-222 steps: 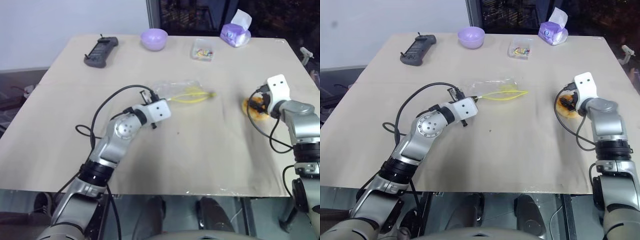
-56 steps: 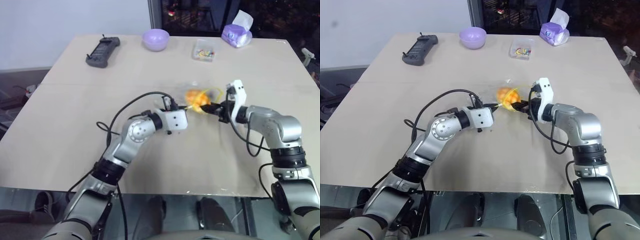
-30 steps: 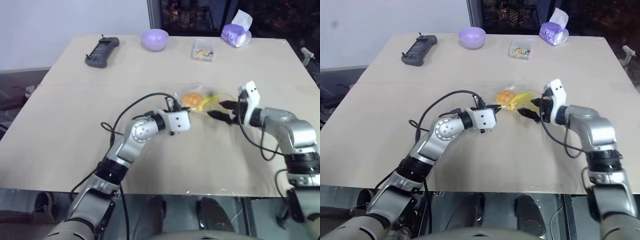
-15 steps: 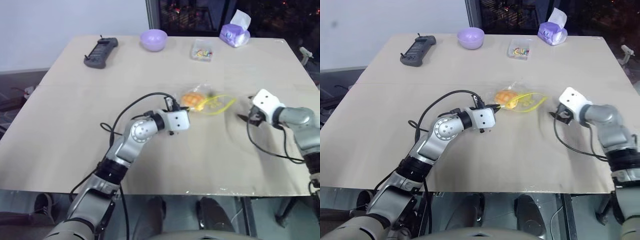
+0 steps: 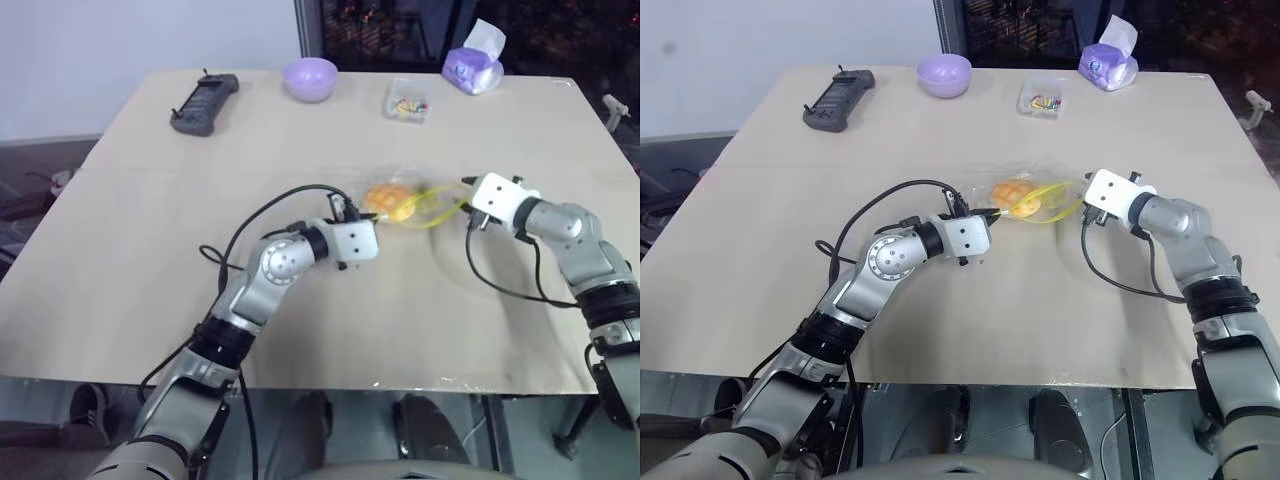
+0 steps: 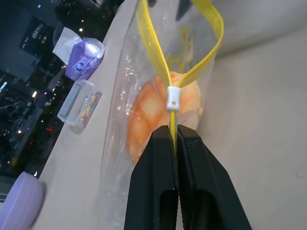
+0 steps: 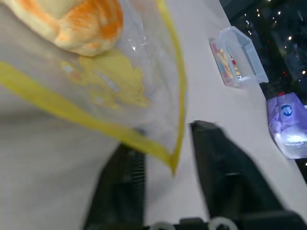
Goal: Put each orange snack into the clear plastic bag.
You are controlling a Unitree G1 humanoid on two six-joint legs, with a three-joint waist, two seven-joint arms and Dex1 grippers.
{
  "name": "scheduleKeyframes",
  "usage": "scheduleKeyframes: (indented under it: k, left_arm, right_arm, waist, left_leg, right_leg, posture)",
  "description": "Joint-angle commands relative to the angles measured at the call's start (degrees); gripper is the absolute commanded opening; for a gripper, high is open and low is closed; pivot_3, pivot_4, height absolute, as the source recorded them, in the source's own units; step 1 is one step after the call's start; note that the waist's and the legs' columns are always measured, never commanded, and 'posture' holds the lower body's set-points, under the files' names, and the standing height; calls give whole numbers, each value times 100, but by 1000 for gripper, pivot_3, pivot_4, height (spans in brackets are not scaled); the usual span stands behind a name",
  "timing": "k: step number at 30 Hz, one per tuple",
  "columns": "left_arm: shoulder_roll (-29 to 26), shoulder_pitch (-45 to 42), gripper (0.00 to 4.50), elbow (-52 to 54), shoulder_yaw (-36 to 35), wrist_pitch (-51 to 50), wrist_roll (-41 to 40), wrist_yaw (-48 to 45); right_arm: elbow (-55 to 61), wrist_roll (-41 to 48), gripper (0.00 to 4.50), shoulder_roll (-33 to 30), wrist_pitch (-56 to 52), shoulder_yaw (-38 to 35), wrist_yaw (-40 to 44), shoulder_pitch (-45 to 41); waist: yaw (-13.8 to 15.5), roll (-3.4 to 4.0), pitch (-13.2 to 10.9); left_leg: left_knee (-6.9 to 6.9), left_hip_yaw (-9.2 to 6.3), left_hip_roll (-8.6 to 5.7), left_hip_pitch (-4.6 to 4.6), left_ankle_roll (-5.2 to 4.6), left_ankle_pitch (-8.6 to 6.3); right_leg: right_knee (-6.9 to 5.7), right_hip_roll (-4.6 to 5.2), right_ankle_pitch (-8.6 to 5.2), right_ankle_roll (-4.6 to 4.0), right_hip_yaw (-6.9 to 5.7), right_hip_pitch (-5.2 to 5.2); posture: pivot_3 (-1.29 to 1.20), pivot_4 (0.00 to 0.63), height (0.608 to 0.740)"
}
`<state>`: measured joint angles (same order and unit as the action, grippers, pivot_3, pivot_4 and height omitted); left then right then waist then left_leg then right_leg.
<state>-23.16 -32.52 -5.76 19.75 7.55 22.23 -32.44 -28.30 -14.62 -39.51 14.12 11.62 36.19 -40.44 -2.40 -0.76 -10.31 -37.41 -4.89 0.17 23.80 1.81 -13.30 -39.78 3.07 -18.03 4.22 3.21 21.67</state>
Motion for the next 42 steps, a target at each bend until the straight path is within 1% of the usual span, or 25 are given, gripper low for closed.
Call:
scheduleKeyframes:
  k: [1,9,11,14,16,20,22,24,27,30,33,35,39,42]
  left_arm:
    - [7,-17,0,174,-107,8,-72,56]
    - [14,-71,0,124,-103,37,-24,116]
    - [10,-180,0,44,-216,32,47,327]
    - [55,-507,0,-62,-508,26,73,830]
    - [109,-760,0,-92,-694,3,10,1088]
    - [136,-956,0,-115,-760,51,-28,1210]
    - [134,-916,0,-125,-681,89,-34,1150]
    - [135,-843,0,-152,-608,109,-34,1105]
    - [116,-711,0,-189,-458,152,-5,954]
    - [113,-663,0,-181,-426,154,-14,877]
    - [104,-676,0,-181,-436,163,-27,861]
    - [88,-664,0,-137,-421,187,-38,830]
    - [14,-636,0,-79,-353,317,40,778]
    - [5,-673,0,-50,-324,394,106,802]
  right_arm:
    - [313,-24,74,-133,135,-88,69,4]
    - [344,-119,74,-131,-38,-146,-10,-38]
    - [233,-198,74,-179,-81,-229,-198,-167]
    - [112,-77,74,-169,-141,-547,-594,-500]
    - [123,31,74,-202,-163,-700,-714,-714]
    - [245,59,74,-305,-173,-746,-663,-854]
    - [369,90,74,-350,-225,-714,-503,-796]
    - [543,257,74,-390,-346,-670,-141,-635]
    - [980,395,856,-573,-644,-503,596,-158]
    - [1386,349,2125,-748,-880,-442,943,104]
    - [1857,357,2125,-961,-1264,-401,1417,174]
    - [2283,361,2125,-966,-1480,-349,1616,135]
    - [2728,333,2125,-594,-1545,-279,1461,-237]
    - [2883,325,2125,-191,-1471,-92,1423,-416]
  waist:
    - [1,0,0]
    - [3,0,0]
    - [3,0,0]
    - [4,0,-1]
    - [-1,0,-2]
    - [5,0,-1]
    - [5,0,-1]
    - [8,0,-1]
    - [22,0,-1]
    - [19,0,-1]
    - [-11,4,-3]
    - [-13,5,-3]
    - [-18,5,-3]
    - [2,4,-3]
  left_leg:
    - [0,-1,0,0,0,0]
    - [0,0,0,0,-1,-1]
    - [0,0,0,0,-1,-1]
    - [0,0,0,0,-1,-1]
    - [-1,0,0,-1,-1,0]
    - [1,-1,0,2,3,1]
    - [2,0,0,3,2,1]
    - [2,1,-1,4,3,1]
    - [2,0,-1,4,2,1]
    - [1,-1,-2,4,0,0]
    - [-1,4,-1,2,-3,-1]
    - [0,3,2,-2,-16,-9]
    - [-1,2,5,-4,-16,-9]
    - [-2,-2,4,-1,-15,-9]
  right_leg:
    - [0,0,0,0,0,0]
    - [0,0,0,0,0,0]
    - [-1,0,0,0,0,0]
    - [-2,0,0,0,0,0]
    - [-4,0,0,0,0,1]
    - [3,0,0,0,-1,1]
    - [6,2,0,0,-1,0]
    - [6,2,0,0,0,1]
    - [2,2,0,0,-1,1]
    - [3,2,0,0,-2,0]
    - [-1,2,0,0,4,2]
    - [-3,-2,0,0,4,2]
    - [-5,-6,0,0,4,1]
    - [-4,-5,0,0,-1,2]
  posture:
    - [0,150,740]
    - [0,150,740]
    - [0,150,740]
    - [0,150,740]
    - [0,150,740]
    - [0,150,740]
    - [0,150,740]
    - [0,150,740]
    - [0,150,740]
    - [0,150,740]
    - [0,150,740]
    - [0,150,740]
    - [0,150,740]
    - [0,150,740]
